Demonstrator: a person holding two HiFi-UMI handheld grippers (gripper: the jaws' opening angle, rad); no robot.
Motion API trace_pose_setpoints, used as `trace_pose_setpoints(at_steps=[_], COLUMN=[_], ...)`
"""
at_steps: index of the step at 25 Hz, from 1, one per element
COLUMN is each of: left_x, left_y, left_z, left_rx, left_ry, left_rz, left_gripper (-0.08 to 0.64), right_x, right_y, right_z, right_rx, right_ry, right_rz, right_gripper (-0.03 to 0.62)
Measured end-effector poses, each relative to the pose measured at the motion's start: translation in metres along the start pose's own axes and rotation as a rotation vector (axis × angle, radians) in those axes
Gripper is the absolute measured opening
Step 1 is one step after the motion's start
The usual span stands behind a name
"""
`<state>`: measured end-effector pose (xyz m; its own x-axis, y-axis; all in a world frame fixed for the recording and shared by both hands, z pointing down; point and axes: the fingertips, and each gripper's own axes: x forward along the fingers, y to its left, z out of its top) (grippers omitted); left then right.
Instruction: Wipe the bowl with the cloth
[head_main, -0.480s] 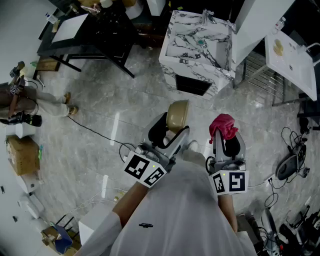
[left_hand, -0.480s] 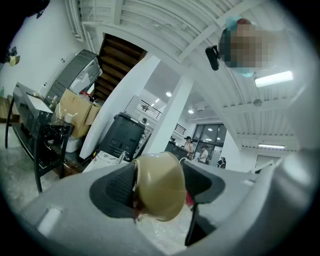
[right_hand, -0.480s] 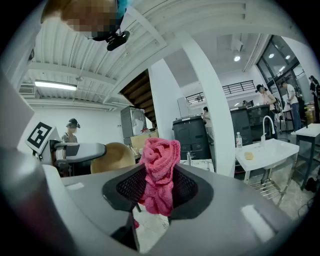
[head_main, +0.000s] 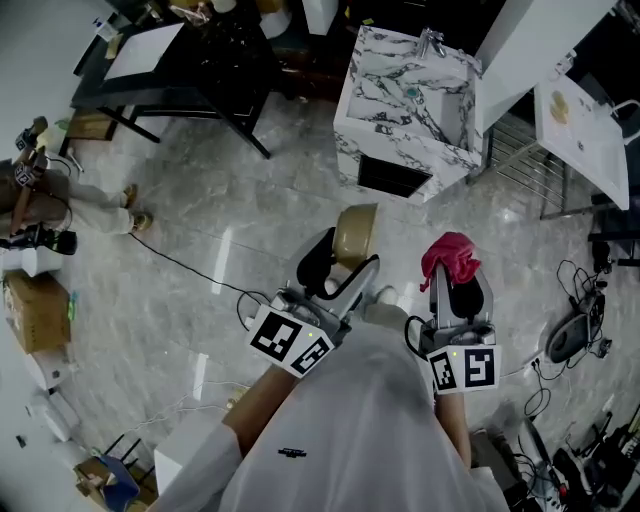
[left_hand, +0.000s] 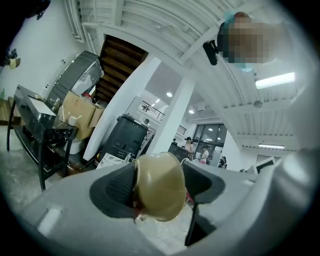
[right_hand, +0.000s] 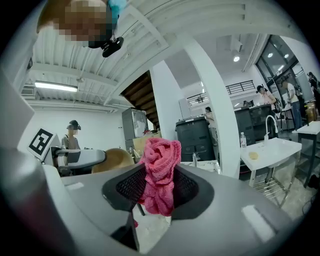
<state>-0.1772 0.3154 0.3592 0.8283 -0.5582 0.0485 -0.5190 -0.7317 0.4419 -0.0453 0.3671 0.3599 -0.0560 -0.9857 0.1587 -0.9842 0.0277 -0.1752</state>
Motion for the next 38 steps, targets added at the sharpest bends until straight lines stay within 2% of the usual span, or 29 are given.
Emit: trace_pose_setpoints(at_steps=[7,11,17,22,28,31,36,38], left_x=[-0.037,-0.043,-0.025,0.029,0.122,0.174,0.258,0.286], left_y=[0.039,0.066,0.097,0.12,0.139,0.144,0.16,0.167], left_z=[0.016,0.026,0.037,0.039,0.058,0.065,0.076,0.08], left_rx=[-0.086,-0.104,-0.124,-0.127,-0.154,-0.201,-0.338,-0.355], left_ry=[-0.021,-0.028,-0.033,-0.025,-0.017,-0.009,-0.043,-0.056], left_rz=[-0.038,-0.047,-0.03,-0.006,0.017,-0.002,-0.028,-0.021], left_gripper=[0.308,0.308,0.308,0.307,0.308,0.308,0.307,0.307], right_x=[0.026,0.041,0.079,0.138,0.219,0.255,0.316,0.336], right_y=[0.041,0.054,0.044,0.009,-0.049,-0.082,-0.134,-0.151], right_z=[-0.001,0.003,0.004,0.014,0.04,0.061,0.082,0.089], right_rx=[-0.015,-0.042,-0.038,-0.036,-0.038,-0.059,-0.075,-0.079], right_ry=[0.001,-0.005,0.007,-0.003,0.014,0.004,0.007,0.0], right_rz=[-0.013,-0.034,-0.04,-0.013,0.059,0.105,0.185,0.222], right_gripper=[0.146,0.146,0.146,0.146,0.146,0.146,0.146,0.146])
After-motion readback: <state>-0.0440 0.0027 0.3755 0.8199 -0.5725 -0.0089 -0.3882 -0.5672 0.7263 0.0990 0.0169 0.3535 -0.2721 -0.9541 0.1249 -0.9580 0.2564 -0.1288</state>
